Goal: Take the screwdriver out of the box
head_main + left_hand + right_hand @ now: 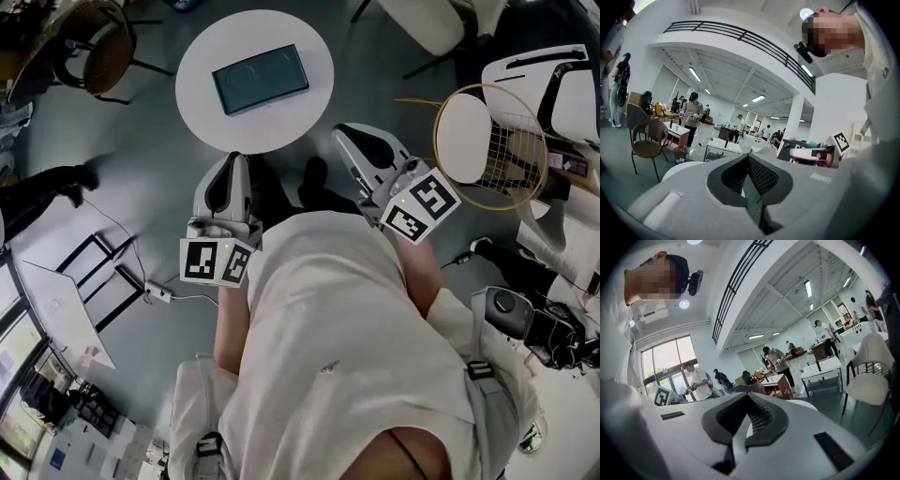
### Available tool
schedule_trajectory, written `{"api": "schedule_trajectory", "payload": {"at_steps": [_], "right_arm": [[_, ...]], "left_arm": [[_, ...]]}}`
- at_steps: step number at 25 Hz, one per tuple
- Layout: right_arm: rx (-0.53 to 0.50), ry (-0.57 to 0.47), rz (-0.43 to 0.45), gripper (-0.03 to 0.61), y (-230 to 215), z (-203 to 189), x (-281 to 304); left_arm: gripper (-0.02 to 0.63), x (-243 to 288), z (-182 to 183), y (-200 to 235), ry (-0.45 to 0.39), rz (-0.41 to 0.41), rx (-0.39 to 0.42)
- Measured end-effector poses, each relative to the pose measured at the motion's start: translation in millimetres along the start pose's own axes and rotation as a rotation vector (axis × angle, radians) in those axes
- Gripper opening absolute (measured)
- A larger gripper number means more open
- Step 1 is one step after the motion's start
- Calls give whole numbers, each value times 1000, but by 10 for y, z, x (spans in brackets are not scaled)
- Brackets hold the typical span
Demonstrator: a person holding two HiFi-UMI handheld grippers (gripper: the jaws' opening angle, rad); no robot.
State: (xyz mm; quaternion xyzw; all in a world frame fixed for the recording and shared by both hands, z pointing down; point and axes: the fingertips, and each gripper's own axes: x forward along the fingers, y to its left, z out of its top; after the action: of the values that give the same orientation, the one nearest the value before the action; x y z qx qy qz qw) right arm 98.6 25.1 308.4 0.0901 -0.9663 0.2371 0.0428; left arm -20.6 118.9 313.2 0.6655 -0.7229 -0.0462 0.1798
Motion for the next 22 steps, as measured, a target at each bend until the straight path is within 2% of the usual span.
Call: {"api": "schedule_trajectory", "payload": {"at_steps": [12,17,22], "right_arm": [[72,51,-53,6,-116,-205,43],[109,99,-81,6,-105,-303,253],[78,139,-95,6,-12,-343,517]], "left_arm": [[10,-116,-71,14,26,30,16],[10,-158,-30,217,48,32,16],[11,-61,10,453,73,7,16]]}}
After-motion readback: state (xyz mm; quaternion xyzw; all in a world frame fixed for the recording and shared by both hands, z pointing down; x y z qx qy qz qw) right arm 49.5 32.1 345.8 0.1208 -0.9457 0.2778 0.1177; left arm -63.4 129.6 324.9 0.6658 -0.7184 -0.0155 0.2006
